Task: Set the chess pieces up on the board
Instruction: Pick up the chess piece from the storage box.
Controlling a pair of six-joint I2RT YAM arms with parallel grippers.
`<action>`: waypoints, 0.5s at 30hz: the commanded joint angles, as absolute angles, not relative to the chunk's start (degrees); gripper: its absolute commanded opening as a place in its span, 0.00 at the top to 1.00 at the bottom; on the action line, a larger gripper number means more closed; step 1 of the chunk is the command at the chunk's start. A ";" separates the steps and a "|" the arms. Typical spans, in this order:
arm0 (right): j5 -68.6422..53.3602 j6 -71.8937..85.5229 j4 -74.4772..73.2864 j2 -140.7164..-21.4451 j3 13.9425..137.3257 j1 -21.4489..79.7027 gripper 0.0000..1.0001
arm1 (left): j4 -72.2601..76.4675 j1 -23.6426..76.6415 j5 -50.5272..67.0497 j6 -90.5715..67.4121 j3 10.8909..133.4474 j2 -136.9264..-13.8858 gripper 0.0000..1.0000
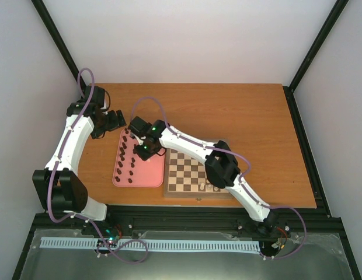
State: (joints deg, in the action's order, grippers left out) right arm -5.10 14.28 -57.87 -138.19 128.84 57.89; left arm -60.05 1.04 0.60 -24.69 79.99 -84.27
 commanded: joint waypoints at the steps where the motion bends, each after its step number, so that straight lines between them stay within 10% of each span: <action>1: -4.76 13.34 -59.21 -140.38 132.02 57.92 0.64 | -60.06 1.22 0.26 -25.14 81.19 -83.92 0.00; 15: -4.42 13.27 -60.74 -142.90 131.95 57.92 0.64 | -60.05 1.22 0.18 -25.05 81.22 -84.58 0.00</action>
